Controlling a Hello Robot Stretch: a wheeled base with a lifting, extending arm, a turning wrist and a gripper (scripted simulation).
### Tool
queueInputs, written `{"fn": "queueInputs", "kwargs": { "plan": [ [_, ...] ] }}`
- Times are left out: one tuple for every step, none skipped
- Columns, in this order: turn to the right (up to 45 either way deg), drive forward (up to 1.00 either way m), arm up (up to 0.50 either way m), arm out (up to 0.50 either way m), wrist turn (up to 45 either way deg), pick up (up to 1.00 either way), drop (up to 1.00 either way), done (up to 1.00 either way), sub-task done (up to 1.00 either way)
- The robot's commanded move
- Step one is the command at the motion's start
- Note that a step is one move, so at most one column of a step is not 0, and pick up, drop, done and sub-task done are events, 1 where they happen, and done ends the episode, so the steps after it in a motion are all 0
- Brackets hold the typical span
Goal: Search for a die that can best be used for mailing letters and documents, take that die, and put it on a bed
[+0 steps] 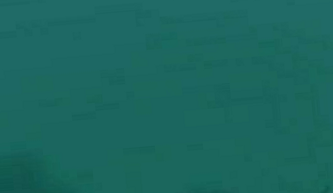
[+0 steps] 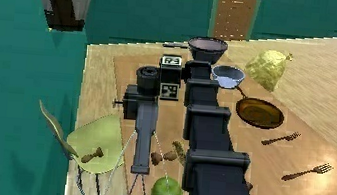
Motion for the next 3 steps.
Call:
{"fn": "queueInputs", "kwargs": {
  "plan": [
    [0.0,0.0,0.0,0.0,45.0,0.0,0.0,0.0,0.0],
    [0.0,0.0,0.0,0.0,45.0,0.0,0.0,0.0,0.0],
    [0.0,0.0,0.0,0.0,45.0,0.0,0.0,0.0,0.0]
  ]
}}
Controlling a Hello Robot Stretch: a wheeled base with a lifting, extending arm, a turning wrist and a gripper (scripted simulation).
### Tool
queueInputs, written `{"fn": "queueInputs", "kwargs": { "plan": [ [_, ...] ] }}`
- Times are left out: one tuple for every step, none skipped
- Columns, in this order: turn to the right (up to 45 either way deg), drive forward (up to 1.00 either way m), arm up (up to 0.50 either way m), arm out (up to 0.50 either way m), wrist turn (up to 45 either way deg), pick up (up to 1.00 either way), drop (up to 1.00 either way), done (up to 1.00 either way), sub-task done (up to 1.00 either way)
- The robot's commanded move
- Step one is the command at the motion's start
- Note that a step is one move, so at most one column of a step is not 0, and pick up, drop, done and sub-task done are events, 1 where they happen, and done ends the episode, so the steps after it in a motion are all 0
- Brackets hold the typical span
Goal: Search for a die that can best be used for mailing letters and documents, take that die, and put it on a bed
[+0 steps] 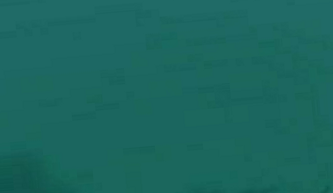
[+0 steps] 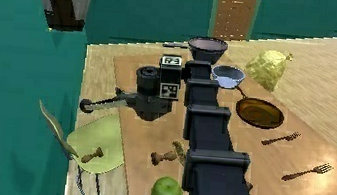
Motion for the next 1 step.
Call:
{"fn": "queueInputs", "kwargs": {
  "plan": [
    [0.0,0.0,0.0,0.0,42.0,0.0,0.0,0.0,0.0]
  ]
}}
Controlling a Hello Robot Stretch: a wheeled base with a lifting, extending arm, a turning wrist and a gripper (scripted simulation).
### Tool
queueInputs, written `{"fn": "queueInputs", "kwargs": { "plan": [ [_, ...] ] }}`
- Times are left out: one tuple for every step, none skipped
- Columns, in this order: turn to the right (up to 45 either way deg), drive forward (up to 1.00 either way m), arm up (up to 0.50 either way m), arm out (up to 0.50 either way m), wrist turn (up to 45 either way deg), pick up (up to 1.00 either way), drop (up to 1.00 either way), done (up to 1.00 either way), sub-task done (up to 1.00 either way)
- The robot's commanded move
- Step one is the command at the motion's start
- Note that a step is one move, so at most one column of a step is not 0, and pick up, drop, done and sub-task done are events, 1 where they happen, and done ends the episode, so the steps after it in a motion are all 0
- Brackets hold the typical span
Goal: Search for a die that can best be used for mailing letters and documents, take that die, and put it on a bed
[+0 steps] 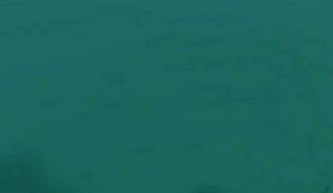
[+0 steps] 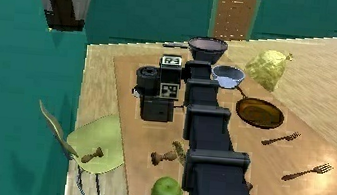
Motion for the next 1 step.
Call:
{"fn": "queueInputs", "kwargs": {
  "plan": [
    [0.0,0.0,-0.3,0.0,0.0,0.0,0.0,0.0,0.0]
  ]
}}
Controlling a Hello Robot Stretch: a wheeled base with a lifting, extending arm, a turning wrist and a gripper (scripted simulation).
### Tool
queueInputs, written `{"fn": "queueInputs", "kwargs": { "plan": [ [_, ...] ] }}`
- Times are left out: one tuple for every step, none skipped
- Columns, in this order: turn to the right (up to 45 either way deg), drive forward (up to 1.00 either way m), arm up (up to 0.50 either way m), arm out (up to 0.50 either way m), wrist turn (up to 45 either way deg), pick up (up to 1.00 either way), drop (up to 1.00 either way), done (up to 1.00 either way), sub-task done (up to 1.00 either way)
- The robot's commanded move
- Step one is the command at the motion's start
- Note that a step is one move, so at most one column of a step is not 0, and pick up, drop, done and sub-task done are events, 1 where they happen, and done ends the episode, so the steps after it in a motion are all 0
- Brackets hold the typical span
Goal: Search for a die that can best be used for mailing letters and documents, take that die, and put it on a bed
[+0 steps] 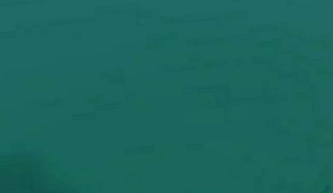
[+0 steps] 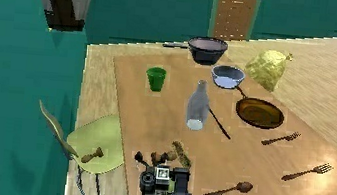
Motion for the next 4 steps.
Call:
{"fn": "queueInputs", "kwargs": {
  "plan": [
    [0.0,0.0,0.0,0.0,0.0,1.0,0.0,0.0,0.0],
    [0.0,0.0,0.1,0.0,0.0,0.0,0.0,0.0,0.0],
    [0.0,0.0,0.22,0.0,0.0,0.0,0.0,0.0,0.0],
    [0.0,0.0,0.0,0.0,-45.0,0.0,0.0,0.0,0.0]
  ]
}}
